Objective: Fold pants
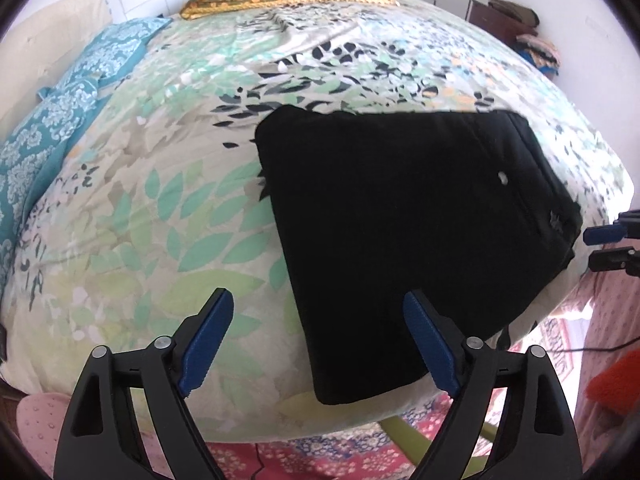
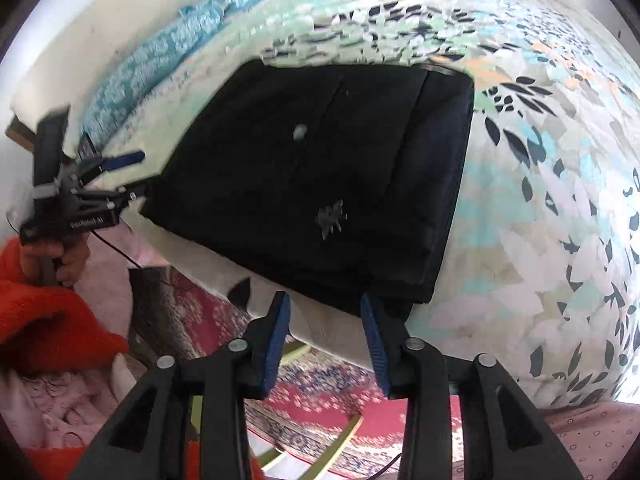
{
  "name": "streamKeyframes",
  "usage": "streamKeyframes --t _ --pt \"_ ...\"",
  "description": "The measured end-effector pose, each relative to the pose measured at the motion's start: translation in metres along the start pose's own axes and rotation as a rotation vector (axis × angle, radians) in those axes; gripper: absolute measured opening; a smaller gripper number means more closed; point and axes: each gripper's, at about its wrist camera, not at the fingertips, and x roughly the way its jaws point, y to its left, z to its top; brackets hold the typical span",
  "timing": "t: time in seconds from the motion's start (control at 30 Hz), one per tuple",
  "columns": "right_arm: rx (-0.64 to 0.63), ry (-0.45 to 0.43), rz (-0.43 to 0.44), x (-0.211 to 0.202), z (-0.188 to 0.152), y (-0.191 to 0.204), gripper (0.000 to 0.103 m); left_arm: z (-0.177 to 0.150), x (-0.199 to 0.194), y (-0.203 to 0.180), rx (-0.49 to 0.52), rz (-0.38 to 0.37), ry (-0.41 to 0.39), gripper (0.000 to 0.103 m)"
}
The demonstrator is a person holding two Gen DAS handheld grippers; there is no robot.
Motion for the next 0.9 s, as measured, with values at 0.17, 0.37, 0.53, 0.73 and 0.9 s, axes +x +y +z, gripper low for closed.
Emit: streamKeyframes --t 0.17,0.37,0.53,0.73,0.9 --pt "0.186 -0.105 0.167 -0.012 0.028 -0.077 0.089 0.024 0.031 0.054 -0.213 -0.203 0.076 0.095" --pt "0.349 0.077 0.334 0.052 0.034 -0.137 0.089 0.028 0.082 0.076 -0.313 -0.404 0.229 0.095" --pt "0.360 0.038 0.464 0.073 0.040 -0.135 0.087 0.028 0.100 0.058 -0.329 -0.468 0.265 0.098" --pt "0.291 0.052 0.495 0.091 0.040 -0.103 0.050 0.041 0.095 0.024 -0.266 -0.407 0.237 0.045" --pt "0.234 -0.039 0.553 0.056 0.054 -0.095 0.039 0.069 0.053 0.020 -0.238 -0.447 0.143 0.028"
